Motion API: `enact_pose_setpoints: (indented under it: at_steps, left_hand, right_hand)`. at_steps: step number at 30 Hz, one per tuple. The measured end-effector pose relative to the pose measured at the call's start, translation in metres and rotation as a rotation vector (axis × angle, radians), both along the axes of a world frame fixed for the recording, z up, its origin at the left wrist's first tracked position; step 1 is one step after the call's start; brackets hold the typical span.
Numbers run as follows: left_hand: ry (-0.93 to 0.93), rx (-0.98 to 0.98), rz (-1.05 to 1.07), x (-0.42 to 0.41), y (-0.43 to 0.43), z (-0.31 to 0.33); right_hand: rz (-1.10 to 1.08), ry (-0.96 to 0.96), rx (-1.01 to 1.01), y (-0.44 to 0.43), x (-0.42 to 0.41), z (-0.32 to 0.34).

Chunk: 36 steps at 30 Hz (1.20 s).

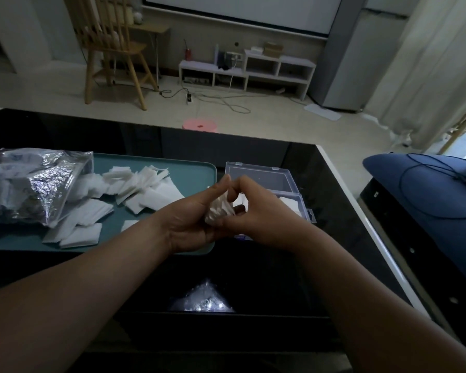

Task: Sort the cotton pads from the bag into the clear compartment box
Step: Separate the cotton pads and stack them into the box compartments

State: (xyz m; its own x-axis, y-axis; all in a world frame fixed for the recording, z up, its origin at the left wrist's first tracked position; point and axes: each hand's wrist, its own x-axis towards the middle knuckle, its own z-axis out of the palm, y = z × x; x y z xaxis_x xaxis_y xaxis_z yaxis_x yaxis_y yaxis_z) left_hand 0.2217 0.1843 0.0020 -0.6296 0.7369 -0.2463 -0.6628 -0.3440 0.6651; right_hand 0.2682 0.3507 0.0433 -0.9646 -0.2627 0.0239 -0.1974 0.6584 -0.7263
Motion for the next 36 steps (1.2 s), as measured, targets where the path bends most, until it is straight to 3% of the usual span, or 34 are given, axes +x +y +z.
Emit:
enact_pose_setpoints:
  at_steps: [6,16,19,22,27,32,36]
  left_hand:
    - [0.002,-0.086,0.075,0.005,-0.008,0.004]
    - [-0.081,-0.069,0.342,-0.001,-0.009,0.010]
    - [-0.151,-0.066,0.471,-0.005,-0.012,0.010]
    - [-0.122,-0.042,0.405,-0.003,-0.013,0.012]
    - [0.050,-0.067,0.237,0.004,-0.003,0.015]
    - [0.059,-0.067,0.084,0.004,-0.001,0.014]
    - [0.022,-0.068,-0.007,0.007,0.003,0.014]
  right_hand:
    - [-0.006,0.051,0.031,0.001,-0.003,-0.003]
    - [-0.049,0.321,0.000,-0.010,-0.007,-0.012]
    - [-0.176,0.499,-0.145,-0.012,-0.005,-0.009]
    - [-0.303,0.689,-0.017,-0.010,-0.008,-0.010]
    - [-0.064,0.547,0.197,-0.015,-0.007,-0.021]
    - [0.022,0.350,0.177,-0.001,-0.008,-0.018]
    - [0.043,0.181,0.014,0.000,-0.008,-0.024]
